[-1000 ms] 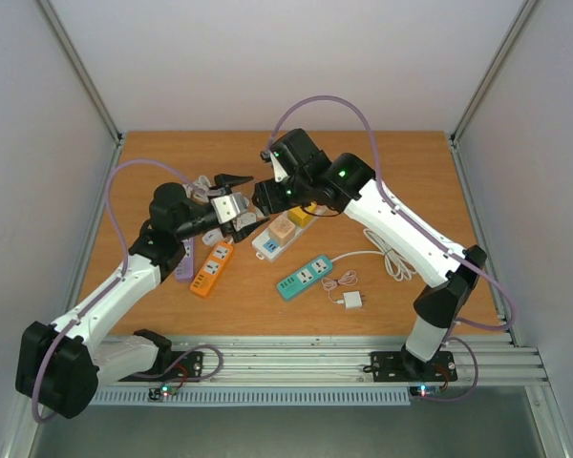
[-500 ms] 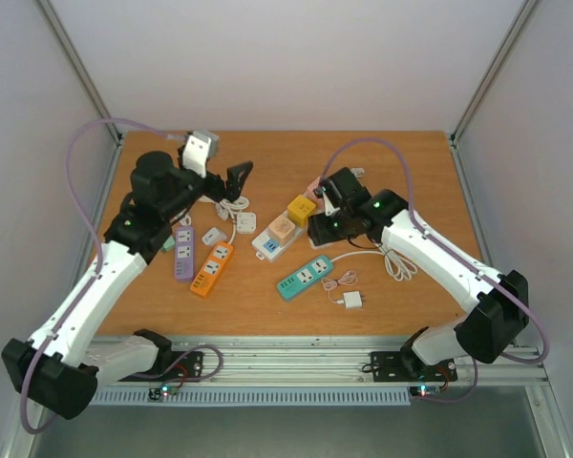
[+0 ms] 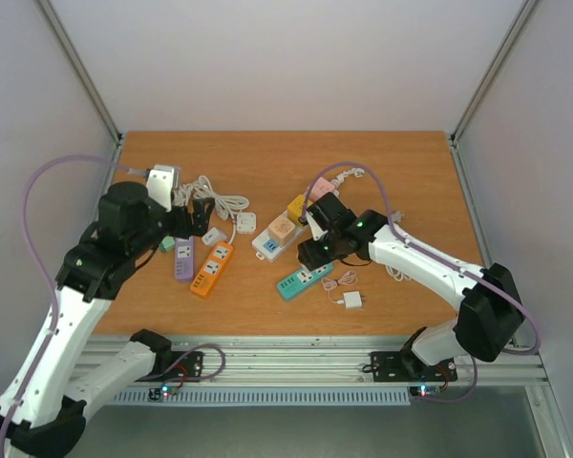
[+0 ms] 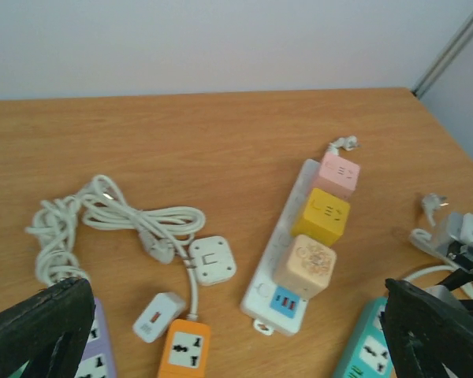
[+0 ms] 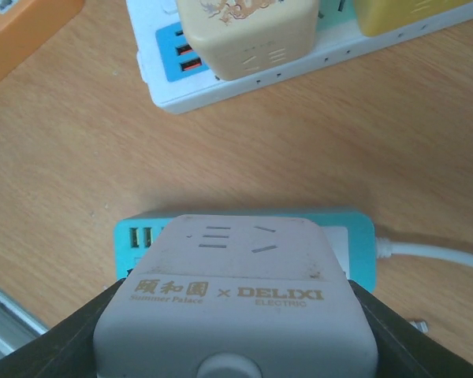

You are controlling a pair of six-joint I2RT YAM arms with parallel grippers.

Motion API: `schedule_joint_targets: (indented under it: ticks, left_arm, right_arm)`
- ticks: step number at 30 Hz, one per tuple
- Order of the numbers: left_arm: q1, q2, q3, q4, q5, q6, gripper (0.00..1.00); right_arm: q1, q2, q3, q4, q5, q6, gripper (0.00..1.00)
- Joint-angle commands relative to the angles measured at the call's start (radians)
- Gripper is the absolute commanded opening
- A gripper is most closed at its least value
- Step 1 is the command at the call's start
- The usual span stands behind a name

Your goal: Insert the plug

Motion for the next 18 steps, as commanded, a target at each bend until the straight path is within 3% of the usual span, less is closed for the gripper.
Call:
schedule_joint_targets:
  ticks: [1, 10, 18]
  left_arm:
    - [0.003, -0.082, -0.097, 0.009, -0.140, 0.063, 0.99]
    - [0.003, -0.182, -0.254, 0.181, -0.201, 0.115, 0.99]
    - [0.003, -0.186, -0.287, 0.209, -0.184, 0.130, 0.99]
  right_arm:
    - [0.008, 0.037, -0.020, 0.077, -0.031, -0.031, 0.46]
    - [0.023, 0.085, -0.036, 0.065, -0.089, -0.054, 0.46]
    - [0.036, 0.127, -0.021, 0.031, -0.052, -0.044, 0.46]
